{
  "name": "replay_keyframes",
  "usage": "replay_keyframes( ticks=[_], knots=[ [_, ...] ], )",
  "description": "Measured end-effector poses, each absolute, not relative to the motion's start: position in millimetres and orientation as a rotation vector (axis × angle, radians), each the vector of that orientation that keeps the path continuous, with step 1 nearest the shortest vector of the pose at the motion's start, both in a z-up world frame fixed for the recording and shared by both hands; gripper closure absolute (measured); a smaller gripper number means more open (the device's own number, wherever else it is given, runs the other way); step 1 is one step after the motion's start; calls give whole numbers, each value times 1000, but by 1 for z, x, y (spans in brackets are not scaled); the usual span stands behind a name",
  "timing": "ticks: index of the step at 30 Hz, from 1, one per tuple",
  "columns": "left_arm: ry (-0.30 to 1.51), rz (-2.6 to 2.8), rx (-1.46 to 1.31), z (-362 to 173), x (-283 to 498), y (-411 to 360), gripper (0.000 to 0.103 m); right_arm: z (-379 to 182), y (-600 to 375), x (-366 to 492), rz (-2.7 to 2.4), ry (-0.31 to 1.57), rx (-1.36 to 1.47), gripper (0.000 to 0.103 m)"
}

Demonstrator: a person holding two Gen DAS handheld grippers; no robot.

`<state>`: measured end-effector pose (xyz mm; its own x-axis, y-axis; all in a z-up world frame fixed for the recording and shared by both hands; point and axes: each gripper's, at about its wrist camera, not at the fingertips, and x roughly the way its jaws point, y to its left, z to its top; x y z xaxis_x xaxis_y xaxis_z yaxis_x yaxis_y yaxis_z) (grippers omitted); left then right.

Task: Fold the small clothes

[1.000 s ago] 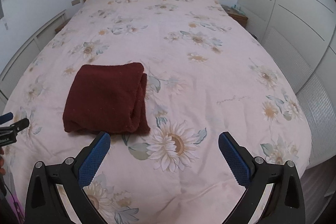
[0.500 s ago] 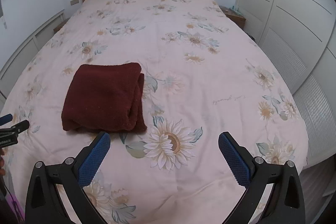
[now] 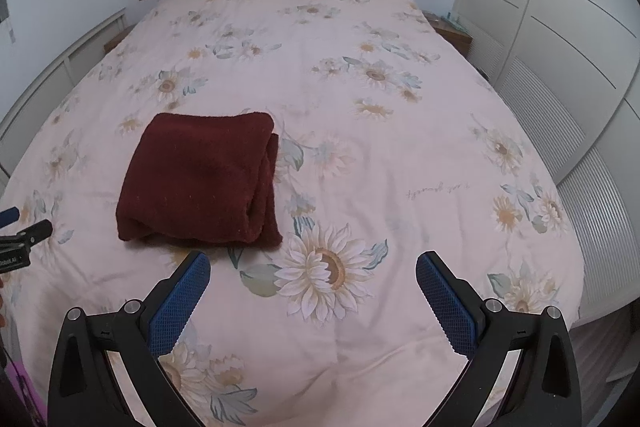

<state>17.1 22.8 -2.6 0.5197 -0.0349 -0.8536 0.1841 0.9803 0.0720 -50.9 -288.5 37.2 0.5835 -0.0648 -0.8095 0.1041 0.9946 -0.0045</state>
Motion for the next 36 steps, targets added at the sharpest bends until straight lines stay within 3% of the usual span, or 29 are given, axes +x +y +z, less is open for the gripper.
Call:
replay_keyframes(
  ticks=[36],
  knots=[
    [1004,-137,189,0,15,22,1,29,-289,-47,-84,971,23,0]
  ],
)
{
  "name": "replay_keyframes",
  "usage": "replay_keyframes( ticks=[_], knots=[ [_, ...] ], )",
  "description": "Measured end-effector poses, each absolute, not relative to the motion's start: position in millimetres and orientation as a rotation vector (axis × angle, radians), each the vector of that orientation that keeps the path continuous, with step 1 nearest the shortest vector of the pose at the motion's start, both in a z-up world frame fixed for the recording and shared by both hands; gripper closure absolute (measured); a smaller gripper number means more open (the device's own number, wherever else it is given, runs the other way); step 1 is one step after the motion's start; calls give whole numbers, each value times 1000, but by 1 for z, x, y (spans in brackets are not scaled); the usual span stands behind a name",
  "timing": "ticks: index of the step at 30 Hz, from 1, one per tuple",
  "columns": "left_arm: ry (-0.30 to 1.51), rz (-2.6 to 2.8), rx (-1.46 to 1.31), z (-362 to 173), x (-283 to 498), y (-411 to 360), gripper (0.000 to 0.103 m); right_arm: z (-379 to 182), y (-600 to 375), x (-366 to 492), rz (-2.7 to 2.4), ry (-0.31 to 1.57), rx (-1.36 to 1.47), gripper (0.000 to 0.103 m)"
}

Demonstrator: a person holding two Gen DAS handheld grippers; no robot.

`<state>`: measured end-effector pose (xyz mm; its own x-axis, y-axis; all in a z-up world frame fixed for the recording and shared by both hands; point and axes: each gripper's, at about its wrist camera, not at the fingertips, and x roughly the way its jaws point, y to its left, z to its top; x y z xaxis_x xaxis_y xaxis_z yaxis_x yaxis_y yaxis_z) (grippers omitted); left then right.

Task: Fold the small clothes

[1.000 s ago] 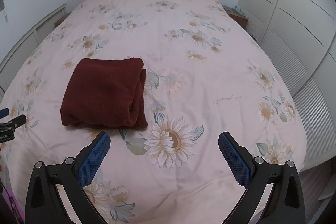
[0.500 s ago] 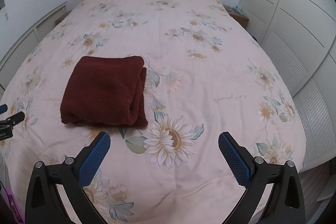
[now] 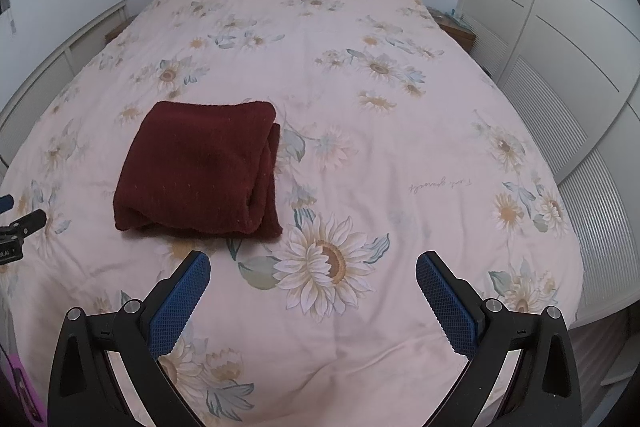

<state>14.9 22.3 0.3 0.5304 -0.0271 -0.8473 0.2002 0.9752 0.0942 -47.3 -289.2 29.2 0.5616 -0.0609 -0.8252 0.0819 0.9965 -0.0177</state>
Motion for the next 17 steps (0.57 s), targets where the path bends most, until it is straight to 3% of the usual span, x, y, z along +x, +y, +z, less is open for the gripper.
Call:
replay_keyframes(
  ticks=[17],
  knots=[
    [1007,-137,193,-2,14,23,1,22,-288,-46,-80,989,16,0]
  ],
)
